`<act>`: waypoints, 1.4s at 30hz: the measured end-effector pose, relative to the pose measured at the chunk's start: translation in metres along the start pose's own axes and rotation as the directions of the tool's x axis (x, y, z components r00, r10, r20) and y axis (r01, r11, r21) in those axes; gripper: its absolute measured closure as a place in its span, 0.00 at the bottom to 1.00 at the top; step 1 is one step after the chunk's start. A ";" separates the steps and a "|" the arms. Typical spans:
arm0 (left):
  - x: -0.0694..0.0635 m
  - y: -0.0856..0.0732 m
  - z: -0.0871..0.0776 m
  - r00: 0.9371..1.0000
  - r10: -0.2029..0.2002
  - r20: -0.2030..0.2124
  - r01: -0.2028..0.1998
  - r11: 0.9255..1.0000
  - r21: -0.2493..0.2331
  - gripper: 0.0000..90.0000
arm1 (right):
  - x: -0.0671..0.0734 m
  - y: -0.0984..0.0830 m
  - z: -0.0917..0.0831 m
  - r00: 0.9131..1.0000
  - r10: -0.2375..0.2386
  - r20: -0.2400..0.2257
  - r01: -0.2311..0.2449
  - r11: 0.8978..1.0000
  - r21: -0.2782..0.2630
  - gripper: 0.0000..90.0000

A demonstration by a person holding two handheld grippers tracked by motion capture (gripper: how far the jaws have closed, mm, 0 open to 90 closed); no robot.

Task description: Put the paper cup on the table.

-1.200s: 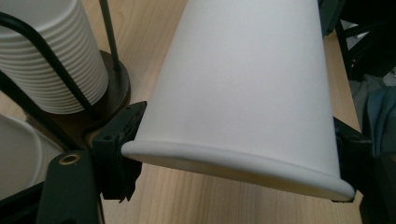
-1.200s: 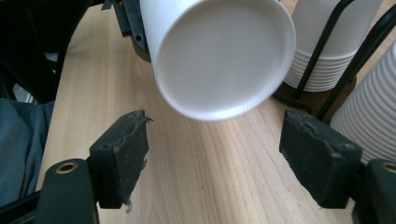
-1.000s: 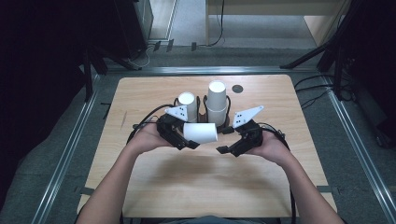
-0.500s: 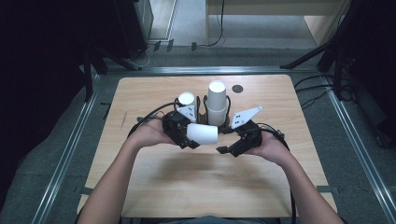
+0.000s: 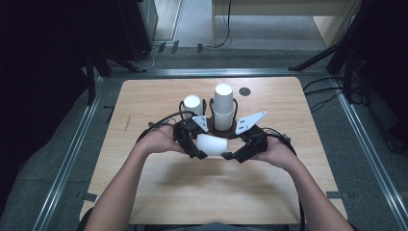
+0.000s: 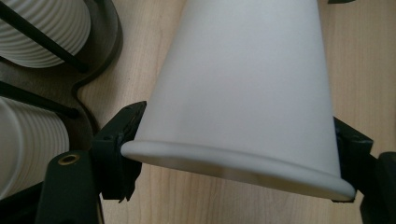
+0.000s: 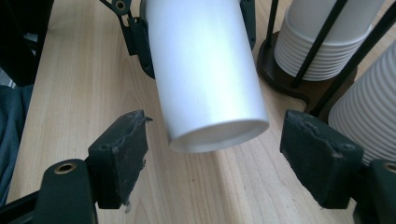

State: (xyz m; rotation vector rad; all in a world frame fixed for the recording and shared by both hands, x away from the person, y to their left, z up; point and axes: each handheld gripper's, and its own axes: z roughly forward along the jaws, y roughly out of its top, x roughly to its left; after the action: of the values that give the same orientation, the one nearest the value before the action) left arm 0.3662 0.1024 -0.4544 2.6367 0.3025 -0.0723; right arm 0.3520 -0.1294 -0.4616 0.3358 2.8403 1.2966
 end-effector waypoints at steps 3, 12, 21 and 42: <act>-0.002 0.003 0.002 1.000 0.017 0.004 -0.017 1.000 0.006 0.25 | 0.001 0.000 0.005 1.000 -0.011 -0.001 0.011 1.000 0.014 0.26; -0.010 0.011 0.007 0.999 0.044 0.010 -0.044 0.999 0.011 0.24 | 0.005 0.002 0.017 0.999 -0.035 -0.022 0.036 0.998 0.049 0.26; -0.013 0.014 0.010 0.999 0.042 0.012 -0.042 0.999 0.016 0.24 | 0.007 0.005 0.024 0.998 -0.045 -0.036 0.047 0.997 0.062 0.30; -0.009 0.008 0.000 1.000 -0.015 -0.005 0.014 0.993 -0.118 0.09 | 0.005 0.007 0.013 0.999 -0.036 -0.035 0.037 0.999 0.020 0.34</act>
State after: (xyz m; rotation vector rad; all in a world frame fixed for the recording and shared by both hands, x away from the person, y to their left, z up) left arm 0.3598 0.0933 -0.4501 2.5185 0.3186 -0.0494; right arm 0.3495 -0.1147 -0.4642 0.2636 2.8754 1.2802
